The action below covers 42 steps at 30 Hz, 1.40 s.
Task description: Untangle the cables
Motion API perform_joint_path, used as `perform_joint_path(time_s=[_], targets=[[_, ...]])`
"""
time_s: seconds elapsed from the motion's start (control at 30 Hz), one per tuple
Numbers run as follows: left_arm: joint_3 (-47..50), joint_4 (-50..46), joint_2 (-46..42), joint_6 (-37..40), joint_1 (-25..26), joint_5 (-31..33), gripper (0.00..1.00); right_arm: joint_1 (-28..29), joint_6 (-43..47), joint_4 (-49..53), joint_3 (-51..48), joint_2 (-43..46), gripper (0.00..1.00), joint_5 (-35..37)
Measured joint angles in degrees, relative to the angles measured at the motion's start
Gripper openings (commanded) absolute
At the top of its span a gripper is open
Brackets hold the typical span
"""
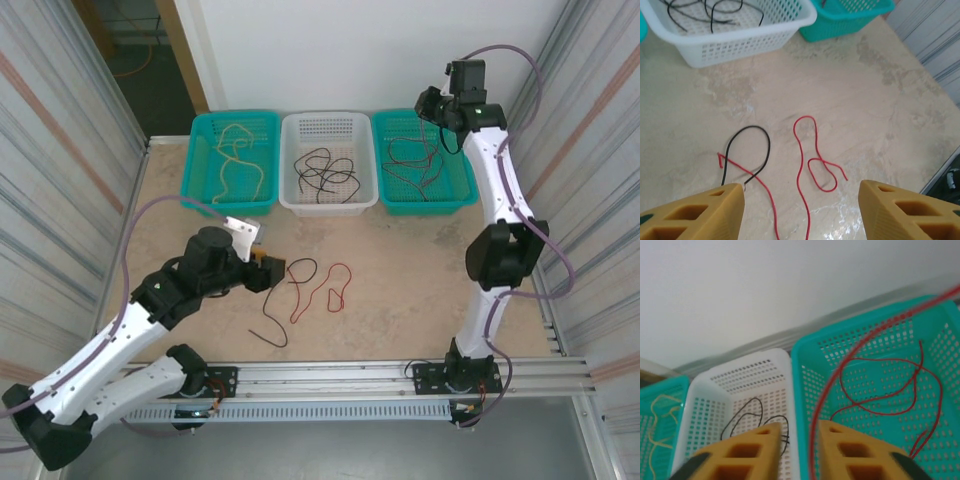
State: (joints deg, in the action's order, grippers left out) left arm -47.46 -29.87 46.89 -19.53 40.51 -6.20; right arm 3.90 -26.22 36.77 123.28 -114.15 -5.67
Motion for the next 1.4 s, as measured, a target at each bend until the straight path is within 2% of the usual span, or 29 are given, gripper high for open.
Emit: perform_joint_path(time_s=[0.07, 0.23, 0.37, 0.47, 0.63, 0.8, 1.1, 1.27, 1.4], targets=[[0.0, -0.68, 0.2, 0.0, 0.0, -0.13, 0.65, -1.38, -0.7, 1.16, 1.51, -2.16, 0.49, -0.66], [-0.04, -1.49, 1.2, -0.02, -0.04, -0.13, 0.65, -2.99, -1.57, 3.69, 1.66, -2.54, 0.5, -1.75], [-0.04, -2.08, 4.5, -0.39, -0.04, -0.33, 0.62, -1.22, -1.57, 3.19, -1.64, 1.03, 0.52, -1.68], [0.24, -1.7, 7.72, -1.31, -0.04, -1.73, 0.59, 2.14, -1.55, 1.51, -10.05, 8.57, 0.54, -1.49], [3.21, 0.85, 11.89, -3.28, -0.04, -5.27, 0.58, 9.73, -1.64, -4.33, -29.29, 26.86, 0.57, -1.03], [4.98, 2.93, 16.61, -4.55, 0.55, -7.74, 0.58, 16.35, -2.03, -8.33, -42.69, 40.5, 0.59, 0.74], [5.18, 4.9, 25.27, -4.72, 5.05, -9.55, 0.58, 33.38, -6.43, -8.94, -65.66, 54.51, 0.61, 9.62], [4.31, 4.79, 31.06, -4.26, 6.56, -9.27, 0.52, 35.91, -10.93, -6.99, -72.76, 60.28, 0.61, 13.35], [2.34, 4.76, 34.77, -4.22, 7.72, -9.01, 0.49, 35.95, -13.51, -6.95, -73.85, 62.07, 0.61, 14.95]])
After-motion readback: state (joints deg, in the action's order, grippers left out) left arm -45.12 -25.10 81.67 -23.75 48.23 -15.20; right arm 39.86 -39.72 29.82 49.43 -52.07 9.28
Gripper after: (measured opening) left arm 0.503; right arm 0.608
